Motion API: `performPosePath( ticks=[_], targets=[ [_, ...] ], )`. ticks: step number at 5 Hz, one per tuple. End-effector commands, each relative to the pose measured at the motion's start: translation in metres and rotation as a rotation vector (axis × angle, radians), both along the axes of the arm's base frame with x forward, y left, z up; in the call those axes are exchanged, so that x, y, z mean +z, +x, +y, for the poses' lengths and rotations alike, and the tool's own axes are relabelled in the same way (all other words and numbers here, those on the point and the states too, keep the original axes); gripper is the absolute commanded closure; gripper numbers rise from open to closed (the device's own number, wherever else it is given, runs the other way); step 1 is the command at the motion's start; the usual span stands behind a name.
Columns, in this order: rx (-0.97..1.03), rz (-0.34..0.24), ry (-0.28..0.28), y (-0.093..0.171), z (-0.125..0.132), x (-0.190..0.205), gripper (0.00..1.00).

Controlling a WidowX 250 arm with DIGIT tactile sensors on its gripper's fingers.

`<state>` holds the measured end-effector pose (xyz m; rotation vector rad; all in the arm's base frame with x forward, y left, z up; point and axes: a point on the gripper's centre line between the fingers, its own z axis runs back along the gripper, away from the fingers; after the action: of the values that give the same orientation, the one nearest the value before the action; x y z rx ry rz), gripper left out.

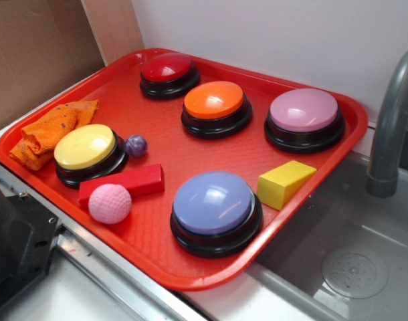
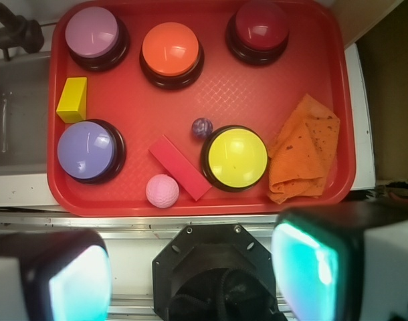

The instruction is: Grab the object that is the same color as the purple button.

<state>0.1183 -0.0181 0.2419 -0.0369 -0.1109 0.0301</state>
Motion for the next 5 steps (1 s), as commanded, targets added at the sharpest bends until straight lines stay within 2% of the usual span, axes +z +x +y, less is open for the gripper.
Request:
performPosePath(
  ticks=[1,2,3,5],
  targets=[
    [0.0,0.0,0.0,0.0,0.0,0.0,0.0],
    [-0.139,0.011,0.088,0.022,0.007,-0.031,0.0],
    [-0.255,0.021,0.137,0.044,0.015,-0.066,0.0],
    [-0.39,0.044,0.17,0.078,0.029,-0.139,0.0]
  ],
)
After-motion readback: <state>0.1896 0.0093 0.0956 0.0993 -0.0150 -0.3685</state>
